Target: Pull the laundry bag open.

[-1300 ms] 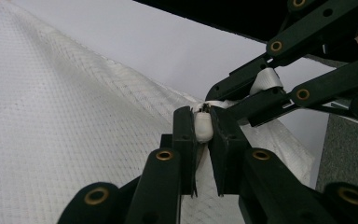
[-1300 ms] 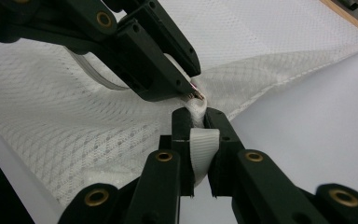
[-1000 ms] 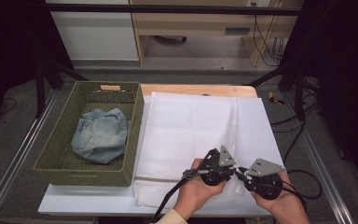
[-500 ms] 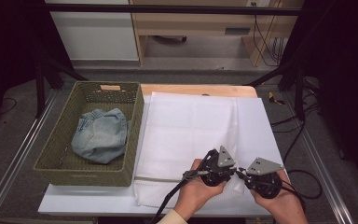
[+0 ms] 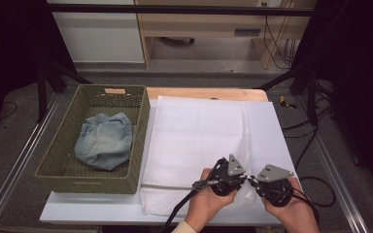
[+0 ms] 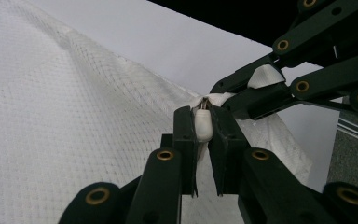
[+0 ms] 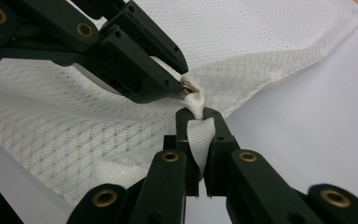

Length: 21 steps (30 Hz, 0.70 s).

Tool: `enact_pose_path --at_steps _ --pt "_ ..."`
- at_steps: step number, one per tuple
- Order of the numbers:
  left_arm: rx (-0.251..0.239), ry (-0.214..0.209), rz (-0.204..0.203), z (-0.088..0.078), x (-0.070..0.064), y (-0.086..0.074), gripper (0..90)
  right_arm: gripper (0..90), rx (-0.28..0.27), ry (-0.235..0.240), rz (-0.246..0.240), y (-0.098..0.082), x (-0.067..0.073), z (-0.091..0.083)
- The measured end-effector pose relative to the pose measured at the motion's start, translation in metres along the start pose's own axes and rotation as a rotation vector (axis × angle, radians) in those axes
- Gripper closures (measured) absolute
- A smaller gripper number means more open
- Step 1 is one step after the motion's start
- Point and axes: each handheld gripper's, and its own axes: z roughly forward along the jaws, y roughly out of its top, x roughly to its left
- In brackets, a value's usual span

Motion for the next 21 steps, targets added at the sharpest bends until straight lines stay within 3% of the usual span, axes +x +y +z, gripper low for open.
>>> enact_pose_path --at_steps 21 --pt "0.013 -0.017 -0.007 0.0024 0.002 -0.0047 81.5 87.5 0.006 -0.004 -0.002 -0.0014 0.0004 0.001"
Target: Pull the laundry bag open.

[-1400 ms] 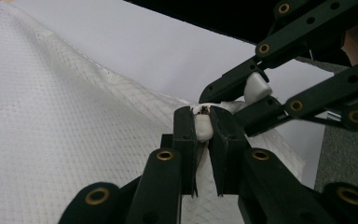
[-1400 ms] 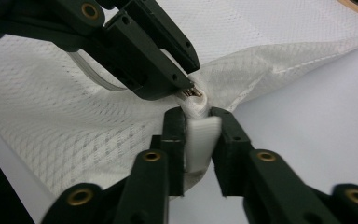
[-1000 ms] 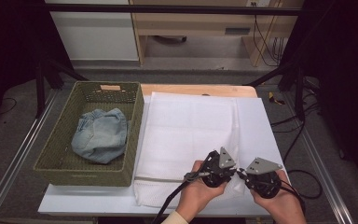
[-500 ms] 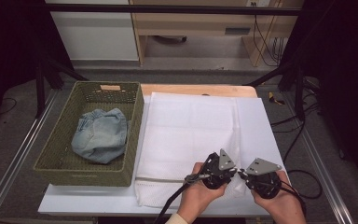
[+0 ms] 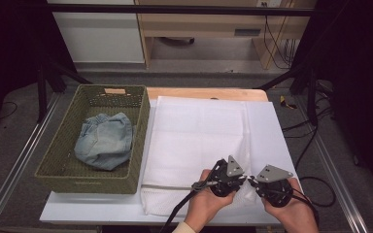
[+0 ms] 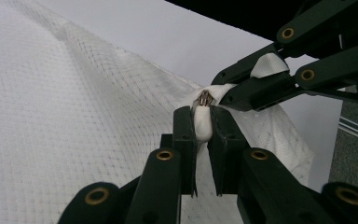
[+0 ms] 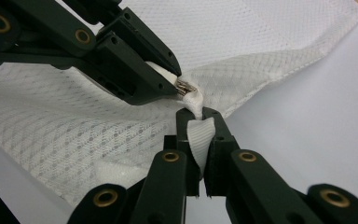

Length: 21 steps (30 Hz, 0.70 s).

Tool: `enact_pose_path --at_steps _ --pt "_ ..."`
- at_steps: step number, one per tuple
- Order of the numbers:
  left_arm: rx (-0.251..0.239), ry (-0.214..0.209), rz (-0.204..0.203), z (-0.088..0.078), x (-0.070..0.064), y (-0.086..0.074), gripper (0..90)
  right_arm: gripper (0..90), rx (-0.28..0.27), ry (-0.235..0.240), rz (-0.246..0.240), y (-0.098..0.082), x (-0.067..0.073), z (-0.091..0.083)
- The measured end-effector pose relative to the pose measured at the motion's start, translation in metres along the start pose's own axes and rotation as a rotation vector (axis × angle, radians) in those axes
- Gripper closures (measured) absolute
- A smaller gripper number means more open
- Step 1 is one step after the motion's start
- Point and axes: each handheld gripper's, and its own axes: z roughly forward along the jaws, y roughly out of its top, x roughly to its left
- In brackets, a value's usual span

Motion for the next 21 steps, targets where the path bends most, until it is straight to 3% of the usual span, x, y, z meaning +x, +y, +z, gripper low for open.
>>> enact_pose_path --at_steps 21 --pt "0.002 0.003 0.004 -0.0004 -0.0012 0.0004 81.6 87.5 -0.009 0.007 0.019 -0.0019 -0.0017 0.0004"
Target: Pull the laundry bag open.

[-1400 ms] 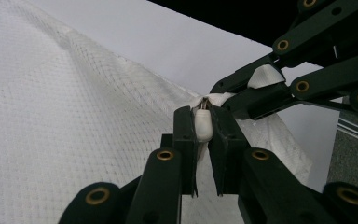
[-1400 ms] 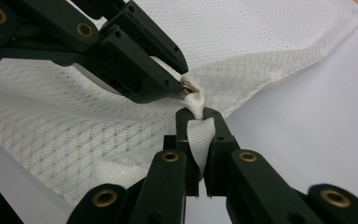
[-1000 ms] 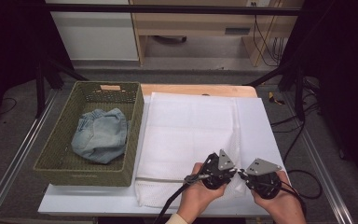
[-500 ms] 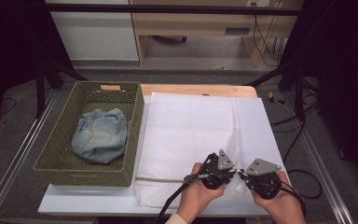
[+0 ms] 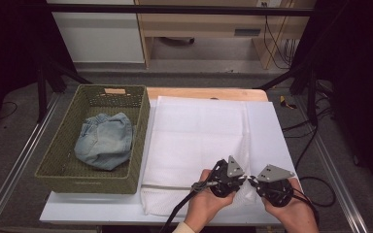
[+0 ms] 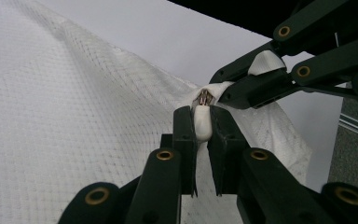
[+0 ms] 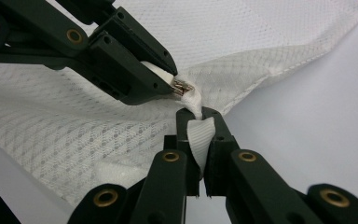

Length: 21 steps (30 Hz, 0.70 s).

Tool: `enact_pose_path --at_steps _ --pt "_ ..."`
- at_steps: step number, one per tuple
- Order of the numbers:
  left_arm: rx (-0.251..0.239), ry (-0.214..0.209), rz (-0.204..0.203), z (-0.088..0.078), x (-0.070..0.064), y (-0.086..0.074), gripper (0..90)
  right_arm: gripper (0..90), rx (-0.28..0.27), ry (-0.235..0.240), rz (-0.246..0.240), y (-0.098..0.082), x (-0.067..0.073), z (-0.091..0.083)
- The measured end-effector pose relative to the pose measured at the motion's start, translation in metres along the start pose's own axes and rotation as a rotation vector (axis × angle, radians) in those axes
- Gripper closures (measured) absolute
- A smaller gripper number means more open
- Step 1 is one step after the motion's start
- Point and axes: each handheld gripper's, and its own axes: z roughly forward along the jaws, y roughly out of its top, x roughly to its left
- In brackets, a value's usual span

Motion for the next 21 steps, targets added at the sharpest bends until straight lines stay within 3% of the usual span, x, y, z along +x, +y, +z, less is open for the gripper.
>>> enact_pose_path --at_steps 21 --pt "-0.024 -0.009 -0.008 0.003 -0.0009 -0.0029 81.7 87.7 0.0 -0.003 0.045 -0.0018 -0.0036 -0.0024"
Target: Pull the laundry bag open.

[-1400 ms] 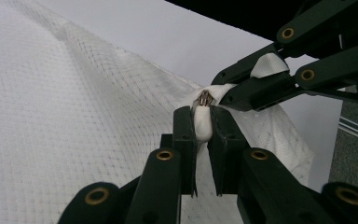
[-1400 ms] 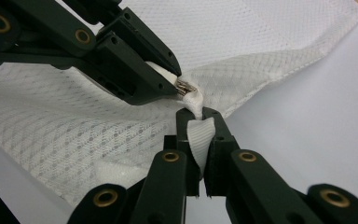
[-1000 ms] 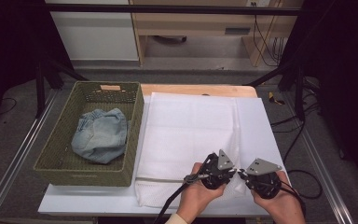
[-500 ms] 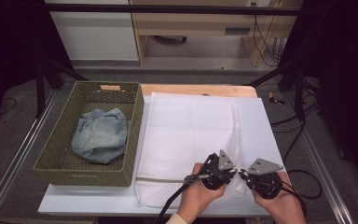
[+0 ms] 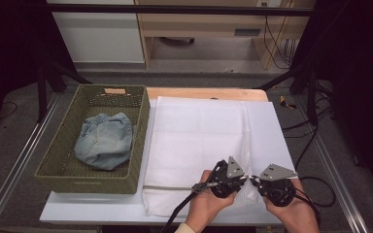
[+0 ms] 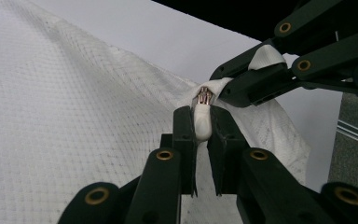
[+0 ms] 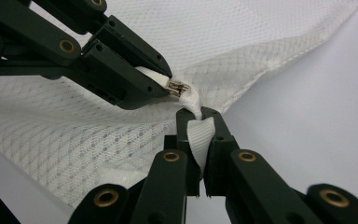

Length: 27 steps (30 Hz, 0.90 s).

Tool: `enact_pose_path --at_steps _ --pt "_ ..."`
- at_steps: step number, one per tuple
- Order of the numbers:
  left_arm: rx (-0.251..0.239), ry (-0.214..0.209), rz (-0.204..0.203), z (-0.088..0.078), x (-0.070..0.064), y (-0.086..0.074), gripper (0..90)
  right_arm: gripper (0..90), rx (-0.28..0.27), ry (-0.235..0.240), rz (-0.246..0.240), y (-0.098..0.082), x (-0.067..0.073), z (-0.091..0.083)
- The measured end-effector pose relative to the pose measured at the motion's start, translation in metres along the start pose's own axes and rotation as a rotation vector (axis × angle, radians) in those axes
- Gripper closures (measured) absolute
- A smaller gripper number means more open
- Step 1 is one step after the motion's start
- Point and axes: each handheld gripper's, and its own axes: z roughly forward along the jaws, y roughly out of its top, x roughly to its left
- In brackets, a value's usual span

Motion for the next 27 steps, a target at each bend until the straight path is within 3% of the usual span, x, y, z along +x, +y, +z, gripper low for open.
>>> enact_pose_path --at_steps 27 --pt "0.0 -0.004 -0.021 0.0045 0.0001 -0.0093 81.7 88.0 -0.004 0.0 0.039 -0.0059 0.0014 0.0065"
